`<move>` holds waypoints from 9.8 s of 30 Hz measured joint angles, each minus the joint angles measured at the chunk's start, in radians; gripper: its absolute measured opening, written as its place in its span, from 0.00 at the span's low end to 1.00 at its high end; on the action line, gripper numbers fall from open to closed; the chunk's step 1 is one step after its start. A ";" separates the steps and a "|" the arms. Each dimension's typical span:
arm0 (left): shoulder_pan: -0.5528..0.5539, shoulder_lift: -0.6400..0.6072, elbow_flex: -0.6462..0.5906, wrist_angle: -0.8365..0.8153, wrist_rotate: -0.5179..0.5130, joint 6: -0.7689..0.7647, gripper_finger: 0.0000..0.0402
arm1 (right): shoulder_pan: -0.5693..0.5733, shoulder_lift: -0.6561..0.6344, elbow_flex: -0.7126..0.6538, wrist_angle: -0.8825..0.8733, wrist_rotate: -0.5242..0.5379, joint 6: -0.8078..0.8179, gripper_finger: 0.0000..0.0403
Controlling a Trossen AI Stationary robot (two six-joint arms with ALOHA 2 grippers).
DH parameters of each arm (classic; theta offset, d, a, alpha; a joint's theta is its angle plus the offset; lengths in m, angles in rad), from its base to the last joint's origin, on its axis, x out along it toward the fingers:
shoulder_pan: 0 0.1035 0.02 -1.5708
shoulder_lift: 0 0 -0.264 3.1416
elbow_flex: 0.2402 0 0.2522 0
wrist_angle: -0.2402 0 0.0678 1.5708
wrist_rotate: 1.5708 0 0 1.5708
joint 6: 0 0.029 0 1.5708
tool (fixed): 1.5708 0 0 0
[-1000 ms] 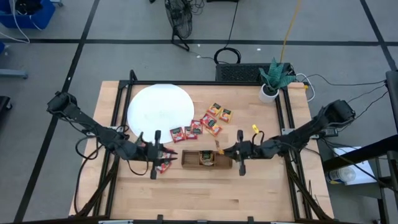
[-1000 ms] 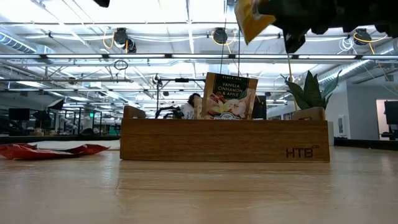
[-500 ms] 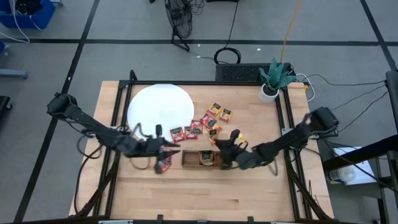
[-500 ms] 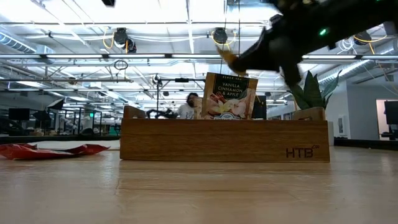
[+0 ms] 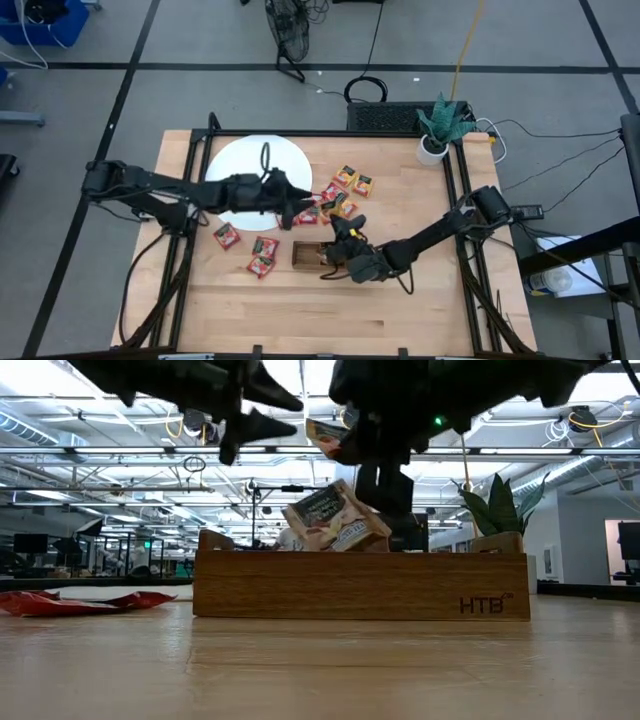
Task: Pick & Place Tea
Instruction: Put the yellow tea bag into the right section of the wooden organizer, then adjust the brown tea bag on the middle section of the wooden organizer
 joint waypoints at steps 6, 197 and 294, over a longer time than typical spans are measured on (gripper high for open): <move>0.043 0.046 -0.001 -0.011 0.048 0.003 0.54 | 0.000 -0.012 0.009 0.002 0.077 -0.023 0.01; -0.298 0.399 0.416 -0.355 0.177 0.487 0.23 | 0.280 -0.488 -0.495 0.142 0.124 0.967 0.00; -0.323 0.496 0.323 -0.368 -0.111 0.415 0.11 | 0.266 -0.488 -0.495 0.126 0.074 0.993 0.00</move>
